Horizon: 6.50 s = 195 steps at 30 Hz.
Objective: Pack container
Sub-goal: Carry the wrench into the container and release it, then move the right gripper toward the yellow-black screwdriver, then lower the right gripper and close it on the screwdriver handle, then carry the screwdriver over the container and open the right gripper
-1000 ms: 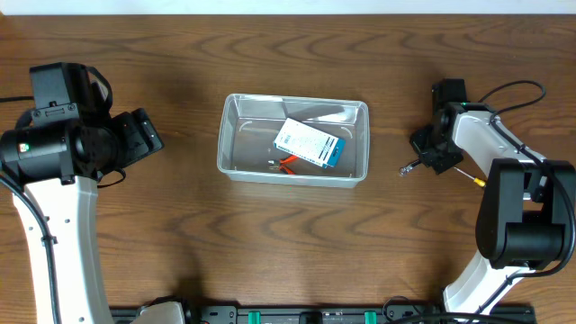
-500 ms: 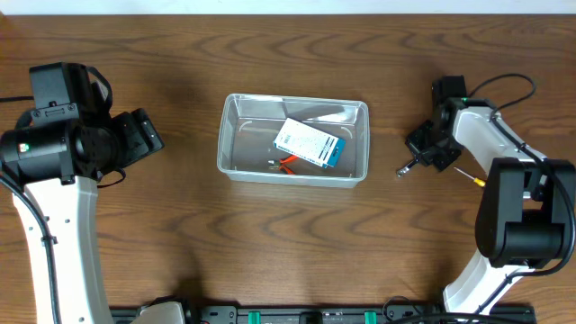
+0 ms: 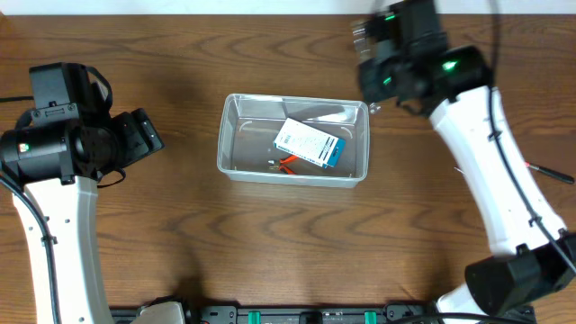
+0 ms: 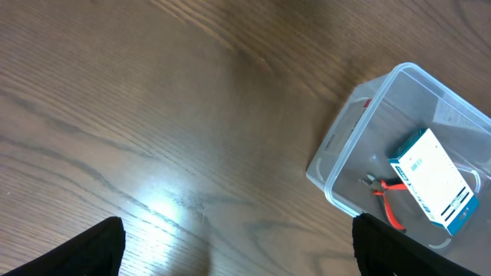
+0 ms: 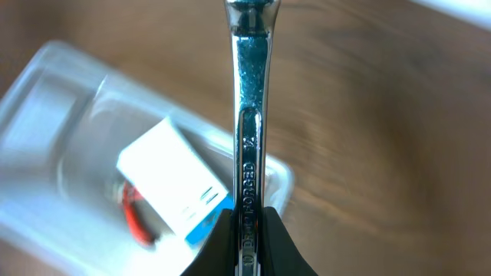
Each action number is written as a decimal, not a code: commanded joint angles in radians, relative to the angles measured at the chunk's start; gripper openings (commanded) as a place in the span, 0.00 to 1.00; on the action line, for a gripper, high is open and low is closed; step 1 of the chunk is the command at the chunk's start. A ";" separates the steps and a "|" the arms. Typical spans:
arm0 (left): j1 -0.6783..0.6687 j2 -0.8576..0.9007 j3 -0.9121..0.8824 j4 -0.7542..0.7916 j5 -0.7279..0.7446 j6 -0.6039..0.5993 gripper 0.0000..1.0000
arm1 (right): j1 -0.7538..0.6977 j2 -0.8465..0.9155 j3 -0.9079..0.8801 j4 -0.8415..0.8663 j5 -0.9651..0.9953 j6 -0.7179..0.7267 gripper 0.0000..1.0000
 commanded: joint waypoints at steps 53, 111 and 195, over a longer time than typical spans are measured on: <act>0.003 0.000 0.000 -0.003 -0.012 -0.012 0.87 | -0.436 0.029 0.131 -0.361 0.213 0.380 0.95; 0.003 0.000 0.000 -0.003 -0.013 -0.019 0.88 | -0.838 0.041 -0.606 0.053 0.202 -0.869 0.99; 0.003 0.000 0.000 0.003 -0.012 -0.020 0.88 | -0.214 0.050 -0.070 -0.017 0.026 -0.412 0.01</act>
